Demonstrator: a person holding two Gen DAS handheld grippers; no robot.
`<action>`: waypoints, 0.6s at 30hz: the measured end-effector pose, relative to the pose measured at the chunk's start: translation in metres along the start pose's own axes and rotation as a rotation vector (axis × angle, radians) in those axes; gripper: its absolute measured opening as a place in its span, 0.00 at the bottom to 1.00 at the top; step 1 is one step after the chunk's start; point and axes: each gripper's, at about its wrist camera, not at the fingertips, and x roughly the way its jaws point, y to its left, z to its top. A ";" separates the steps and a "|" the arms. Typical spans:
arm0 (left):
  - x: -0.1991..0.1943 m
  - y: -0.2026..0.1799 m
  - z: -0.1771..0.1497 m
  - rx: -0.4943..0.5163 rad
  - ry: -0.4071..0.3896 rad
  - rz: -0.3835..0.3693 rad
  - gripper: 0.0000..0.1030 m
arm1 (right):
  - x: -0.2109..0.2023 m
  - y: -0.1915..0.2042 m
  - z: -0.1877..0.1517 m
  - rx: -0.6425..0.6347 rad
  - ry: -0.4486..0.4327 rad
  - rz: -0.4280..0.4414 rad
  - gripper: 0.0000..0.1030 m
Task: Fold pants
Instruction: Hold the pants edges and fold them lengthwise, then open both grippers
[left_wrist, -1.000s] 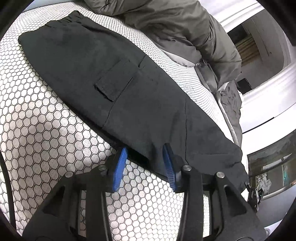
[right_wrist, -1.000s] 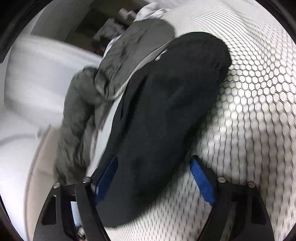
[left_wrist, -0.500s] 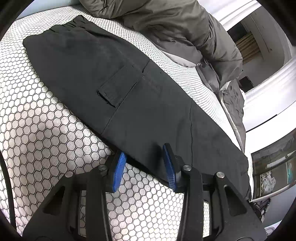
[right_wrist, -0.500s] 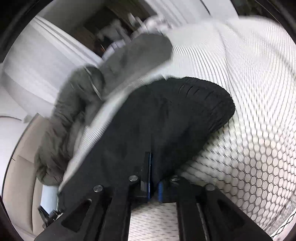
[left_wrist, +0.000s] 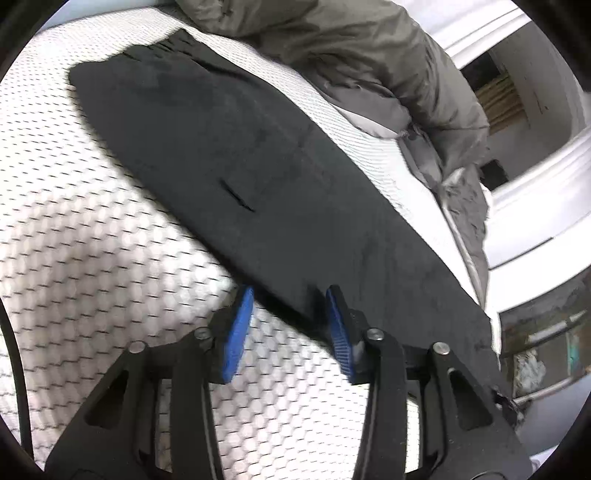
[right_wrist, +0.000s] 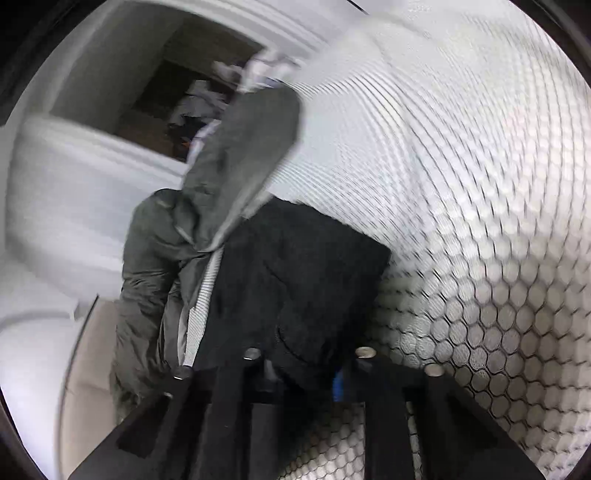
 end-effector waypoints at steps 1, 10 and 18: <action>-0.002 0.002 0.001 -0.004 -0.009 -0.003 0.43 | -0.006 0.009 -0.001 -0.030 -0.019 -0.002 0.11; 0.006 0.028 0.023 -0.120 -0.050 -0.052 0.43 | -0.006 -0.022 -0.005 0.095 0.048 -0.050 0.38; 0.017 0.032 0.034 -0.155 -0.113 -0.041 0.04 | -0.009 -0.021 -0.020 0.112 0.134 0.058 0.62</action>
